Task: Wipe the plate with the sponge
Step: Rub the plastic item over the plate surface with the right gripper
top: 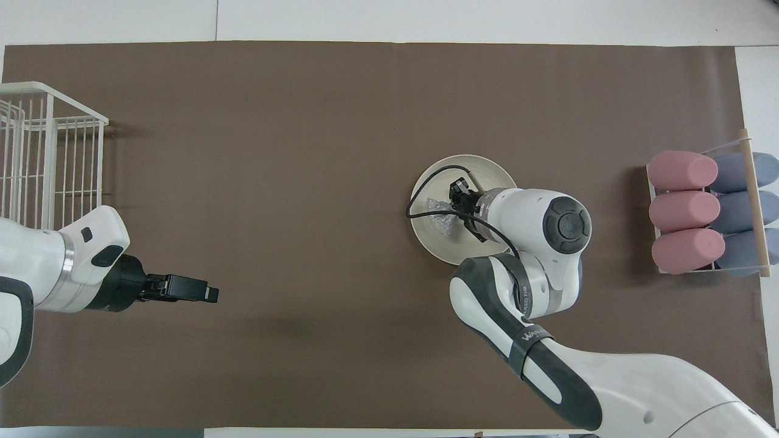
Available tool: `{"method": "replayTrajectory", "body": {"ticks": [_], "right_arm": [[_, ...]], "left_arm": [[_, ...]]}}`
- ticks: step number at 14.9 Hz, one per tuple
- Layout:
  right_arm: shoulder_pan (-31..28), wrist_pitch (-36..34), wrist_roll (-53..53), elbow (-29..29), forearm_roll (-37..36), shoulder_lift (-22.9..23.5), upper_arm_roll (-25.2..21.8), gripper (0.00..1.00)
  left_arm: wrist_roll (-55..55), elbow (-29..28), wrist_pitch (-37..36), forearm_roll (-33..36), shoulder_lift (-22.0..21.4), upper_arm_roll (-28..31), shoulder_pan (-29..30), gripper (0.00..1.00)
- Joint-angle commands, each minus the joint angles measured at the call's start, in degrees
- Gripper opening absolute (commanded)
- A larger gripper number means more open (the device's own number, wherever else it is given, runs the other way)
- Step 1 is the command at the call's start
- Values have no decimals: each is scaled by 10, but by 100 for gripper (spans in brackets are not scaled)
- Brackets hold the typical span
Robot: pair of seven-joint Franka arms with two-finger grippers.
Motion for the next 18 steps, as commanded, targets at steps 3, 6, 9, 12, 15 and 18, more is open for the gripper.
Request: {"method": "replayTrajectory", "body": {"ticks": [3, 6, 9, 12, 15, 18], "right_arm": [[9, 8, 21, -29, 3, 24, 4, 0], [11, -17, 31, -19, 3, 3, 4, 0], [8, -165, 67, 18, 2, -68, 0, 0], [8, -297, 112, 73, -11, -124, -1, 0], [12, -412, 170, 136, -77, -168, 3, 0], [13, -535, 222, 226, -83, -182, 11, 0]], "left_arm": [[-11, 9, 4, 13, 6, -3, 6, 100], [-12, 8, 4, 13, 6, -3, 6, 100], [-12, 8, 5, 13, 6, -3, 7, 100], [-33, 9, 5, 12, 6, -4, 10, 100], [-35, 8, -1, -73, 3, -1, 23, 100], [-36, 7, -5, -205, 3, -1, 26, 100]]}}
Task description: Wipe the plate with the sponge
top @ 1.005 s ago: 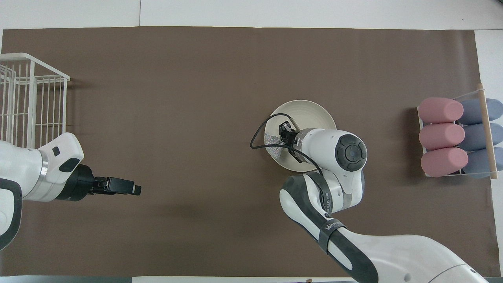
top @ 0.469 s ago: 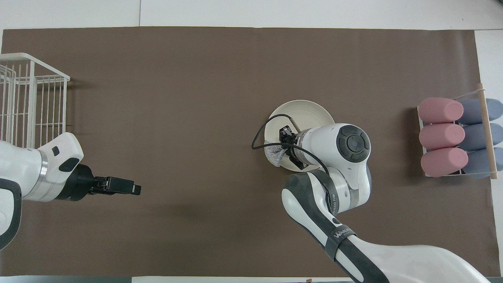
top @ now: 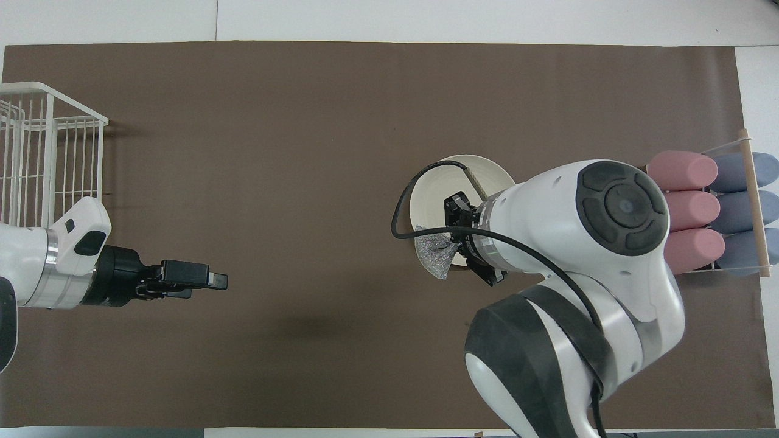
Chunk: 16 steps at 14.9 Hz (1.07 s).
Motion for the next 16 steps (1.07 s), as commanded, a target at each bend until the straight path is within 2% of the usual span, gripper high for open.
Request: {"method": "replayTrajectory", "body": {"ticks": [1, 3, 7, 10, 16], "right_arm": [[-2, -90, 50, 83, -19, -2, 16, 0], [-2, -135, 97, 125, -38, 1, 34, 0], [32, -137, 153, 113, -52, 0, 51, 0], [43, -138, 162, 113, -57, 0, 51, 0], [38, -137, 161, 115, -57, 2, 51, 0]], "left_arm": [[-5, 3, -12, -111, 1, -3, 6, 100], [-5, -5, -11, -190, -4, -4, 1, 100], [-5, -22, 7, -356, -16, -13, -1, 100], [-5, -38, 35, -432, -28, -21, -34, 100], [-70, -50, 224, -501, -30, -30, -205, 100]]}}
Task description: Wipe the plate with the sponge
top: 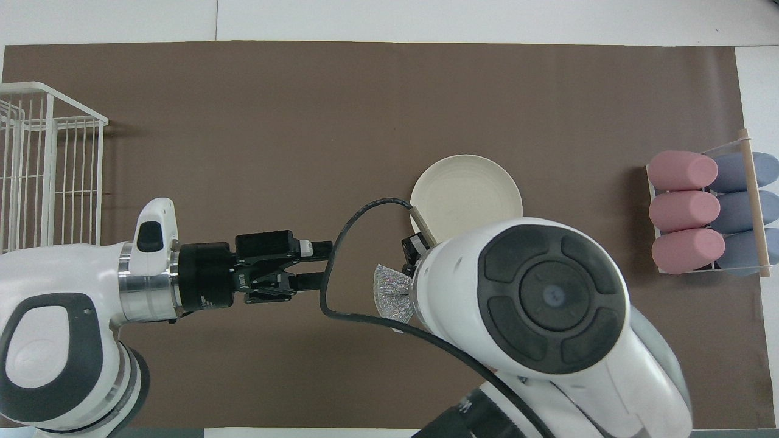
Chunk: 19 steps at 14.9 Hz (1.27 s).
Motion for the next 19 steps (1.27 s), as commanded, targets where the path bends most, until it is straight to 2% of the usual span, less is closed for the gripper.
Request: {"method": "replayTrajectory", "body": {"ticks": [1, 5, 6, 7, 8, 11, 12, 18, 19], "right_arm": [[-6, -6, 7, 7, -9, 3, 4, 0], [-7, -3, 6, 7, -9, 3, 4, 0], [-7, -4, 7, 7, -9, 3, 4, 0], [-7, -6, 7, 6, -9, 3, 4, 0], [-7, -6, 7, 7, -9, 3, 4, 0], [-7, -4, 6, 7, -9, 3, 4, 0], [-7, -4, 6, 7, -9, 3, 4, 0], [-8, -4, 5, 7, -9, 3, 4, 0], [-9, -2, 4, 7, -10, 2, 2, 49]], "left_arm": [[-28, -16, 82, -49, -18, 6, -69, 100], [-51, -16, 92, -59, -18, 3, -93, 100], [-56, -16, 91, -59, -18, 3, -95, 98], [-59, -16, 92, -59, -18, 3, -95, 89], [-67, -16, 92, -59, -18, 3, -95, 78], [-87, -16, 116, -59, -17, -13, -96, 7], [-88, -16, 120, -59, -17, -15, -96, 0], [-123, -16, 120, -59, -22, -17, -95, 0], [-125, -16, 120, -59, -22, -17, -95, 0]]}}
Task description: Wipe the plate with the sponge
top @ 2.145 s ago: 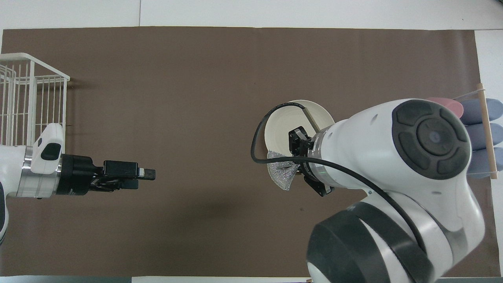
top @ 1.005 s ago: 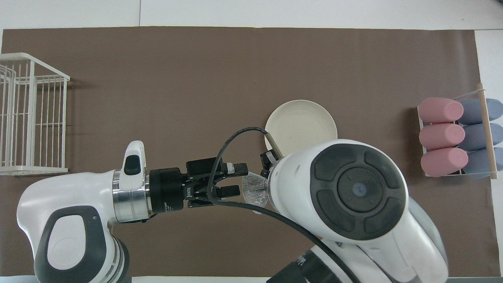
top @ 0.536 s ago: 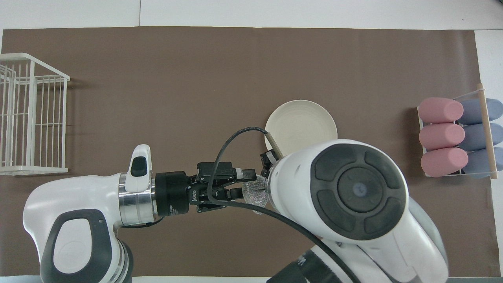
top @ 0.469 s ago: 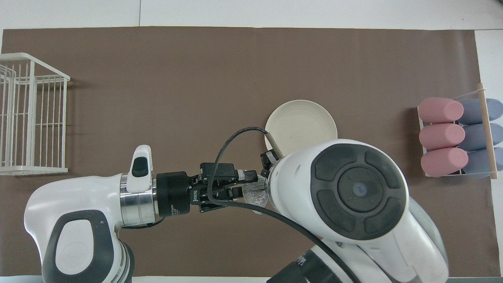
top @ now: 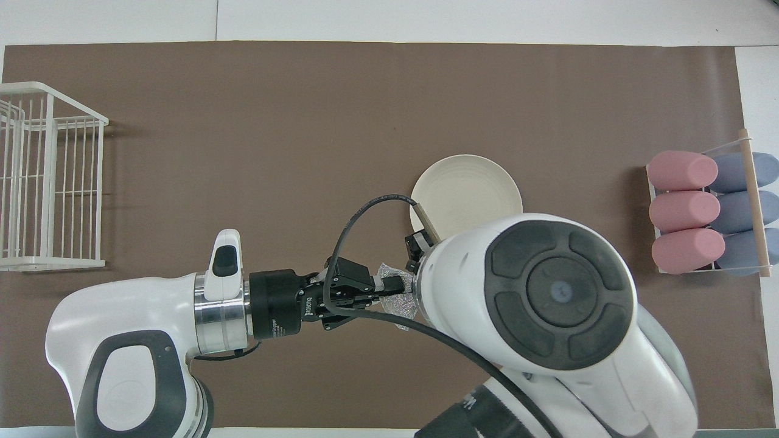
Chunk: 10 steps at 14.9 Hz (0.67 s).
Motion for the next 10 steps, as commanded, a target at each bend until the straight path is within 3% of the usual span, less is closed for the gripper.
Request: {"method": "replayTrajectory", "body": {"ticks": [1, 3, 5, 10], "right_arm": [[-12, -2, 1, 5, -10, 1, 3, 83], [-33, -1, -61, 6, -12, 0, 3, 88], [-65, -6, -174, 6, -12, -3, 1, 100], [-165, -9, -493, 5, -12, -7, 1, 100]], "left_arm": [[-19, -12, 18, -10, -21, 3, -11, 0], [-27, -12, 18, -9, -23, 3, -10, 0], [-29, -12, 17, -9, -24, 4, -8, 0], [-29, -18, 18, -4, -24, 5, 9, 0]]}}
